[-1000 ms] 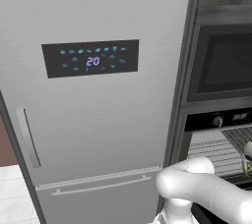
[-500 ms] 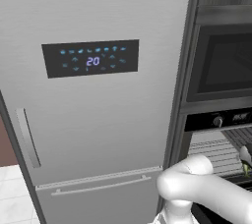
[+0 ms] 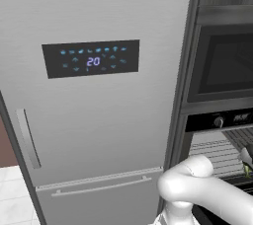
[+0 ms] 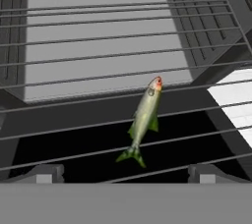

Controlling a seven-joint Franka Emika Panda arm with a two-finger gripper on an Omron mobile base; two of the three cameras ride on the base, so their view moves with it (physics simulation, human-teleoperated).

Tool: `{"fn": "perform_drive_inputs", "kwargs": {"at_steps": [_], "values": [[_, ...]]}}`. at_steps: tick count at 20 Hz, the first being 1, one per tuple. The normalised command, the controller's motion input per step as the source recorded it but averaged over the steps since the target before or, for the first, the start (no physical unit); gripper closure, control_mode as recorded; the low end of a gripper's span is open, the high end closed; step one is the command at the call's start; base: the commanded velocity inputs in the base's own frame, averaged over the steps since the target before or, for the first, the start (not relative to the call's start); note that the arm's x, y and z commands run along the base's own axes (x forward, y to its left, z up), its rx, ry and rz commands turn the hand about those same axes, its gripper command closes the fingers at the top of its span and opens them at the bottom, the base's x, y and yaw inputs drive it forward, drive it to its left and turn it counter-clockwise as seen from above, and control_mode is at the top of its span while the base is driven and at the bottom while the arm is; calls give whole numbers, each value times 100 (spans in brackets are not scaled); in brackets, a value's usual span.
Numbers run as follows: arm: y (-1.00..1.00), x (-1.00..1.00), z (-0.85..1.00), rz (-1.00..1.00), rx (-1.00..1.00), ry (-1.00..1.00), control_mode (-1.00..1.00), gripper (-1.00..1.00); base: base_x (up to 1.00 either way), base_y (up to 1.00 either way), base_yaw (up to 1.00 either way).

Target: Take the fish from the oven and place it on the plate on the counter.

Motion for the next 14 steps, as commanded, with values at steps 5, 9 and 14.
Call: {"fn": "perform_drive_inputs", "kwargs": {"at_steps": [5,9,14], "values": [[-27,2,-13,0,0,4,-100,-100,0,0,0],[-23,24,-7,0,0,0,-100,-100,0,0,0],[-10,22,-9,0,0,0,-100,-100,0,0,0]]}}
